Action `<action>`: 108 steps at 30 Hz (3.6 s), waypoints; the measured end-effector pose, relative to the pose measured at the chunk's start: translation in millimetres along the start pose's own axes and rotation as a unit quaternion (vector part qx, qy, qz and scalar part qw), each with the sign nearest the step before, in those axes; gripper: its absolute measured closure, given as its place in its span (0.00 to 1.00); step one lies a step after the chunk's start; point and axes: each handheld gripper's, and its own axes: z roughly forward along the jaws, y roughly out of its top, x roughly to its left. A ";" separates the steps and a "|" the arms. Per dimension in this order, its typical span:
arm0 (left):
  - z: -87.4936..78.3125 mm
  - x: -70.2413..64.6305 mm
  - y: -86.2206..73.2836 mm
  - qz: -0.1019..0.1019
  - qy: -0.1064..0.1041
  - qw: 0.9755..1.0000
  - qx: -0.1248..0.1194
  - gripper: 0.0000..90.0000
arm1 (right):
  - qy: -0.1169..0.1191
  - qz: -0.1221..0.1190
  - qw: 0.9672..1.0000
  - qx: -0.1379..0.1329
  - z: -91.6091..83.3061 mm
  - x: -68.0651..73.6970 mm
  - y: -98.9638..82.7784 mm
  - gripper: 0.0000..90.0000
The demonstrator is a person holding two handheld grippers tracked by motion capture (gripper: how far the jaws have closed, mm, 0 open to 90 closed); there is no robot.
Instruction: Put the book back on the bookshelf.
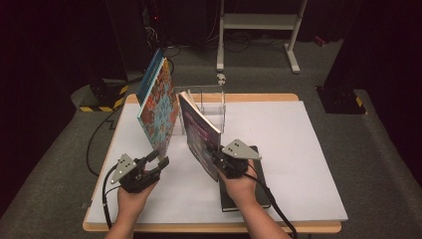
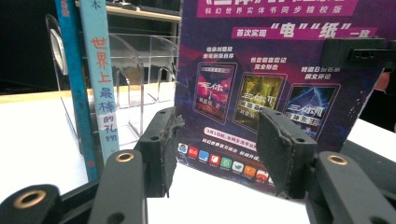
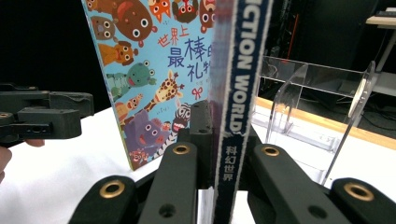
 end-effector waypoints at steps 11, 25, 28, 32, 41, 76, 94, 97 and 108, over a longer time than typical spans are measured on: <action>6.2 -11.1 1.8 0.001 -0.028 1.000 0.007 0.45 | 0.018 0.025 0.999 0.022 -11.9 -2.3 -20.9 0.83; 47.4 -73.6 43.7 -0.025 -0.134 0.991 -0.007 0.25 | 0.039 0.046 0.997 0.047 -17.1 -0.8 -47.5 0.84; 58.4 -81.7 49.0 -0.027 -0.126 0.992 -0.004 0.24 | 0.043 0.046 0.997 0.045 -17.1 0.0 -47.9 0.84; 63.2 -83.8 48.6 -0.040 -0.118 0.992 -0.002 0.21 | 0.059 0.048 0.996 0.046 -16.5 2.0 -47.8 0.80; 62.9 -86.4 51.2 -0.045 -0.091 0.995 -0.002 0.16 | 0.088 0.044 0.994 0.045 -10.2 14.6 -46.6 0.74; 29.4 -86.1 60.3 0.101 0.068 0.992 0.035 0.93 | -0.017 0.065 0.997 0.033 -119.1 -85.2 -85.6 0.56; 43.5 -68.7 71.4 0.082 0.021 0.996 0.019 0.76 | -0.016 0.077 0.996 0.037 -117.8 -86.6 -87.9 0.56; 56.7 -70.8 81.1 0.093 0.030 0.995 0.012 0.71 | -0.015 0.079 0.996 0.035 -118.4 -86.8 -87.6 0.56; 60.0 -65.8 101.8 0.067 0.058 0.996 0.020 0.93 | -0.009 0.086 0.996 0.029 -119.9 -89.0 -86.7 0.56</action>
